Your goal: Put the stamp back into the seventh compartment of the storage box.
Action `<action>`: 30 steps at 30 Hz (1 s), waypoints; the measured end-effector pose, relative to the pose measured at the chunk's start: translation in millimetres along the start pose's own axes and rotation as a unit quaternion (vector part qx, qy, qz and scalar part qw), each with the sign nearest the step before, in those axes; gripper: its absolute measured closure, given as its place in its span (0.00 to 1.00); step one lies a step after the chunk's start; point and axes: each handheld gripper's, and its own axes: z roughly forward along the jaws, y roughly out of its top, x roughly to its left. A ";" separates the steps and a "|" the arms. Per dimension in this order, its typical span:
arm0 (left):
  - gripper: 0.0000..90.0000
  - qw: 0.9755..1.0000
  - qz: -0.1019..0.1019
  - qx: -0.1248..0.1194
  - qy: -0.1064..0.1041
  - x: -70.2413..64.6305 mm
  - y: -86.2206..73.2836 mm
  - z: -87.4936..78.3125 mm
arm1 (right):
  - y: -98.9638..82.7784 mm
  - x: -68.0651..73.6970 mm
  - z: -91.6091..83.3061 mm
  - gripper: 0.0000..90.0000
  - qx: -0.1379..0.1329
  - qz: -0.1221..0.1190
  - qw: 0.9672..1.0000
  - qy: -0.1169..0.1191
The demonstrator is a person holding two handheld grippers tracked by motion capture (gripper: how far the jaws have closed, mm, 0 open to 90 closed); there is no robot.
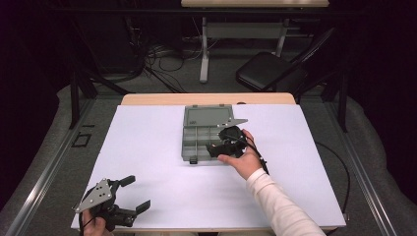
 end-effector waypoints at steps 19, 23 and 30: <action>0.02 1.000 0.000 0.005 -0.005 0.3 0.0 -0.8 | -21.0 10.9 -76.1 0.16 -0.079 -0.028 0.996 0.020; 0.02 1.000 0.000 0.006 -0.003 -0.2 0.1 -0.9 | -30.4 11.1 -91.6 0.16 -0.095 -0.029 0.995 0.012; 0.02 1.000 -0.001 0.006 -0.007 0.3 0.1 -1.2 | -48.8 5.4 -115.7 0.16 -0.125 -0.021 0.992 0.005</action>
